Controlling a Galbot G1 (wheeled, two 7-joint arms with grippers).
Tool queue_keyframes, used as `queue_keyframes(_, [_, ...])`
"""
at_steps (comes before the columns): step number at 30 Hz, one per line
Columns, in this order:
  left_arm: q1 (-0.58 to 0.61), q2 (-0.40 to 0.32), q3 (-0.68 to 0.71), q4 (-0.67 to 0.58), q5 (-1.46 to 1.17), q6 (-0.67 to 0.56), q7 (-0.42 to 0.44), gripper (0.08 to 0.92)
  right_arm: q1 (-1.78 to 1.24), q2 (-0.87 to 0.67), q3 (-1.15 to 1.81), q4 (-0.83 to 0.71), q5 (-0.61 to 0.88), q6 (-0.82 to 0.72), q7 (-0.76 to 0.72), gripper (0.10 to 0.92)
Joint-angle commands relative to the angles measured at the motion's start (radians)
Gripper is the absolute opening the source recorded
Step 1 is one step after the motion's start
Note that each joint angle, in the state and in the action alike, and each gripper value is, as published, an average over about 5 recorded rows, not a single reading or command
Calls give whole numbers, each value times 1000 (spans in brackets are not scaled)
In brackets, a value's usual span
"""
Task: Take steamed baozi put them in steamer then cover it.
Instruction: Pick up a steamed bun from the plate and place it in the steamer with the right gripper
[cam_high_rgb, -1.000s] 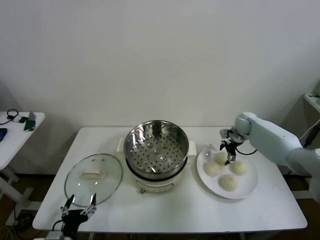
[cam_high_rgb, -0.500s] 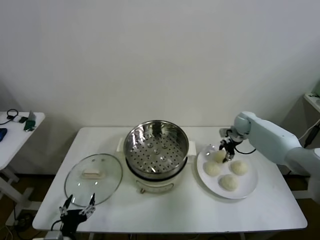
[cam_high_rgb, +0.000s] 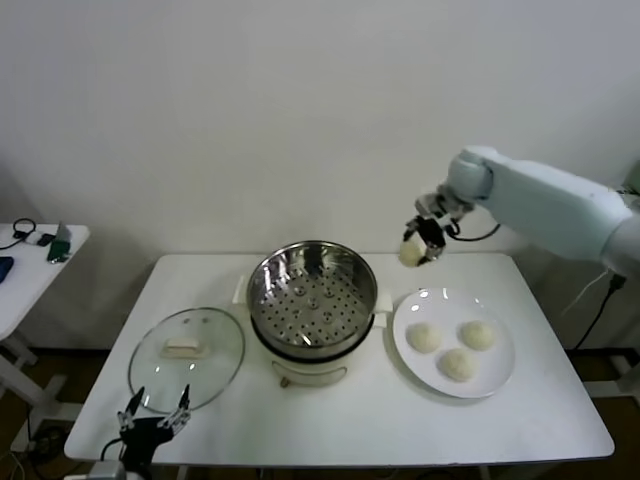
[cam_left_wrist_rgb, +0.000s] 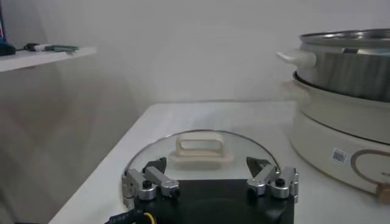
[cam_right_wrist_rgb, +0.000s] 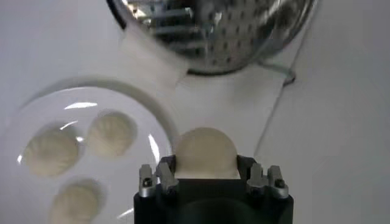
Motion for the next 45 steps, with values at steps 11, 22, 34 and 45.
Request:
queue_keyframes(11, [10, 0, 3, -2, 9, -7, -5, 823, 69, 230, -72, 151, -208, 280, 93, 653])
queue_keyframes(22, [10, -2, 8, -6, 12, -6, -8, 823, -143, 260, -37, -18, -448, 323, 160, 653])
queue_keyframes(34, [5, 0, 8, 4, 13, -8, -17, 823, -250, 323, 12, -190, -490, 347, 201, 653])
queue_keyframes(45, [5, -1, 6, 7, 12, -15, -23, 823, -269, 376, 18, -276, -482, 369, 226, 703])
